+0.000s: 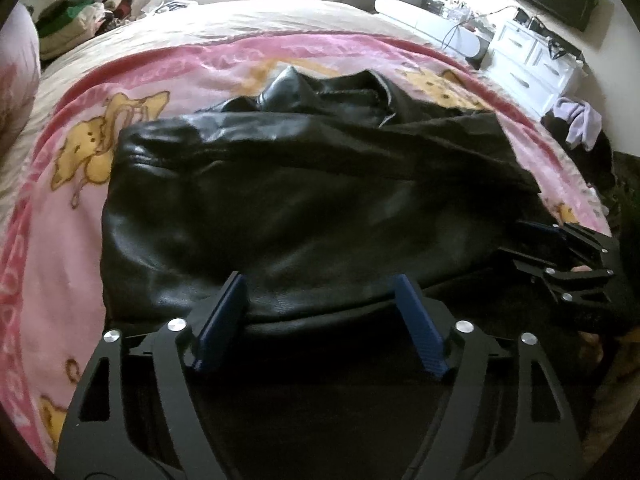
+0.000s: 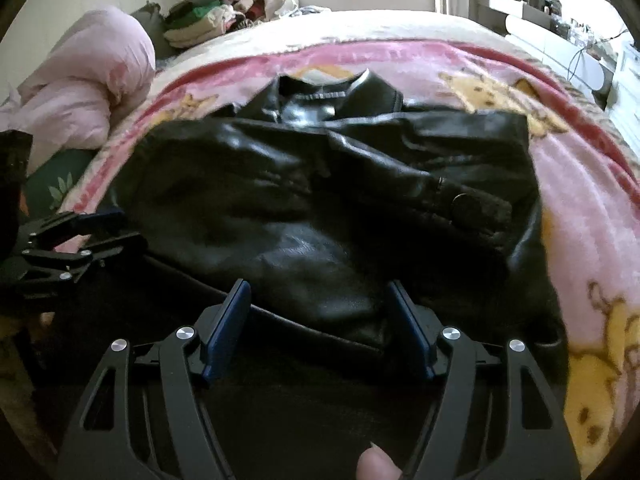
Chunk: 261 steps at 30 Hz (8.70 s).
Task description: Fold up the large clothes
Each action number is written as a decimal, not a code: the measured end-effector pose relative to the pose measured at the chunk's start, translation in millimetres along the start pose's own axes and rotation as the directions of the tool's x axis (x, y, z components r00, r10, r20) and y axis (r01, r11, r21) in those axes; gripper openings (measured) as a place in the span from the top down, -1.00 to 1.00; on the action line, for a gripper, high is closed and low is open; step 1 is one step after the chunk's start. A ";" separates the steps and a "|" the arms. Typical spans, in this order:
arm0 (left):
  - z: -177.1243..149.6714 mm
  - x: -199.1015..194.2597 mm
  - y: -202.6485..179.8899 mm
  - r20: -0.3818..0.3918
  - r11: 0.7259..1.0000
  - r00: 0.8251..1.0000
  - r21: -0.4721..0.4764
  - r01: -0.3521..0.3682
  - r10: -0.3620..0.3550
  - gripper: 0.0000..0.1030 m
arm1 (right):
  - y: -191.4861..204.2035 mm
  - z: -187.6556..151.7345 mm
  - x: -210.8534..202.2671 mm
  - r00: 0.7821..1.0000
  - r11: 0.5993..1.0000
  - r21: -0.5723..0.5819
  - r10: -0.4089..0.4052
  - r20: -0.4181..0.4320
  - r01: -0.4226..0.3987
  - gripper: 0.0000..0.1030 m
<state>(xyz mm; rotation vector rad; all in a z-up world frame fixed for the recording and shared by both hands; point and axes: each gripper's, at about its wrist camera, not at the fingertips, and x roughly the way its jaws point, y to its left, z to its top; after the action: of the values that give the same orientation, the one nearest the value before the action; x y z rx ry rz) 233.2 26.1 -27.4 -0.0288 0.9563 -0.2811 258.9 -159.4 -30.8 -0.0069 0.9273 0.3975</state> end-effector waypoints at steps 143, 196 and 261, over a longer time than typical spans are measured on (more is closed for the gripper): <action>-216.2 -113.8 25.0 -0.035 0.967 0.997 -0.244 -0.073 0.067 -0.23 | -42.1 -201.6 -141.5 0.977 0.999 0.026 0.036 -0.212 -0.031 -0.36; 0.5 -145.7 43.8 0.312 0.975 0.949 -0.190 0.116 -0.052 0.67 | -103.5 12.4 -152.5 0.899 0.909 0.318 0.119 0.421 -0.269 0.81; 14.2 -22.8 101.9 0.212 0.970 0.968 -0.225 -0.088 0.137 0.78 | -135.9 59.8 -15.1 0.963 0.974 0.183 -0.170 0.208 0.132 0.71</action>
<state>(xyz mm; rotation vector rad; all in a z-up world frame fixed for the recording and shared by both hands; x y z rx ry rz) 255.1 128.6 -16.0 -0.1990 0.7540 -0.0656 342.9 -280.1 -5.0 0.1181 0.7302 0.1722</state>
